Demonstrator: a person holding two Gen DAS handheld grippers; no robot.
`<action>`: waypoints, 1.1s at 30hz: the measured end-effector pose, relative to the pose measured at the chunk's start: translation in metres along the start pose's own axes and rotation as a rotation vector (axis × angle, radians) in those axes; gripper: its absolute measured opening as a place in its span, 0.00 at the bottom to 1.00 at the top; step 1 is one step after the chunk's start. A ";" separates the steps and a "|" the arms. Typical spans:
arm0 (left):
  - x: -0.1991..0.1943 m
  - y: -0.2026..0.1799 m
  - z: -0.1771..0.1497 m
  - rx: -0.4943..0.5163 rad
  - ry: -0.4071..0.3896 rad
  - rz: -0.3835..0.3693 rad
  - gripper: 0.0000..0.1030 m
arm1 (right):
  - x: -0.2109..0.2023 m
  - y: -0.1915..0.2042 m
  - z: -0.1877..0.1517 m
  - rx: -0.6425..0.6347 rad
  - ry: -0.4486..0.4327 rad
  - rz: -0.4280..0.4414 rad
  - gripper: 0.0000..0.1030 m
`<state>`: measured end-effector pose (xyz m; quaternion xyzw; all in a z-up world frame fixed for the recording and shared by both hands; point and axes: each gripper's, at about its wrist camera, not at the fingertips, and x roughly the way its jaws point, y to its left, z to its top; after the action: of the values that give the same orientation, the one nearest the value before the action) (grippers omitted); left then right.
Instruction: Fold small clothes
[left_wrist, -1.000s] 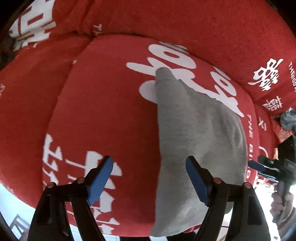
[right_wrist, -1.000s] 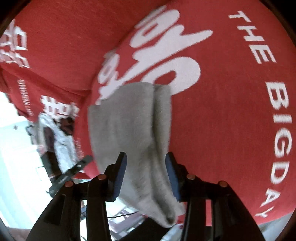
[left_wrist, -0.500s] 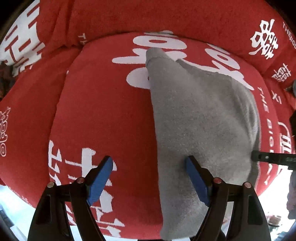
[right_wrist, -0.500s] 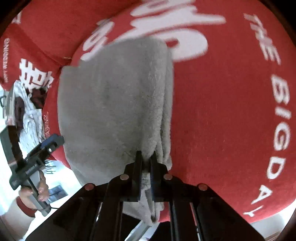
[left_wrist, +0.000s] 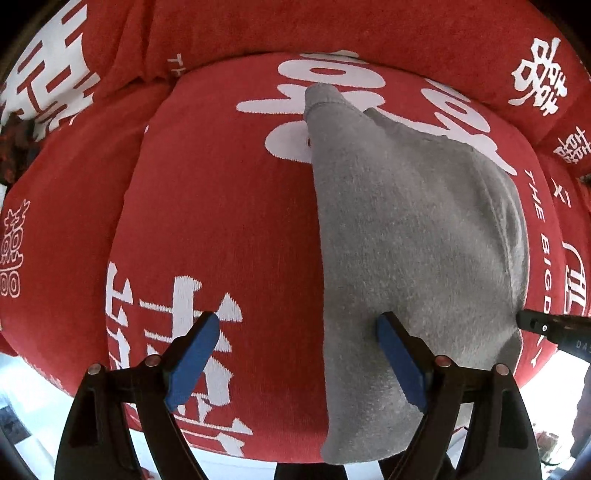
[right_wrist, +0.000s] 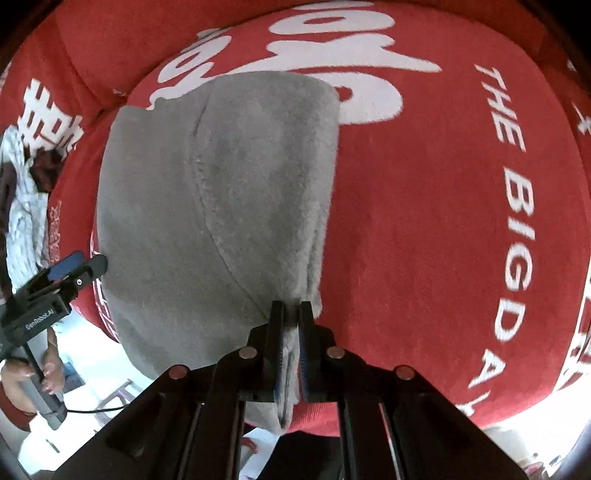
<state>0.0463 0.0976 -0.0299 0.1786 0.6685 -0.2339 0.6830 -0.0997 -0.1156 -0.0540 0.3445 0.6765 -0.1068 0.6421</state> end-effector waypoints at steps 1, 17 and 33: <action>-0.001 -0.001 -0.001 -0.003 -0.003 0.004 0.85 | 0.000 -0.004 -0.002 0.011 0.002 -0.009 0.07; -0.016 -0.006 0.002 -0.023 0.036 -0.016 0.87 | -0.020 -0.035 -0.043 0.152 0.024 -0.046 0.08; -0.032 -0.016 0.006 0.045 -0.023 0.096 1.00 | -0.052 0.006 -0.025 0.092 -0.065 -0.074 0.29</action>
<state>0.0429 0.0839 0.0037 0.2230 0.6458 -0.2179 0.6969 -0.1188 -0.1136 0.0005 0.3449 0.6620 -0.1726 0.6427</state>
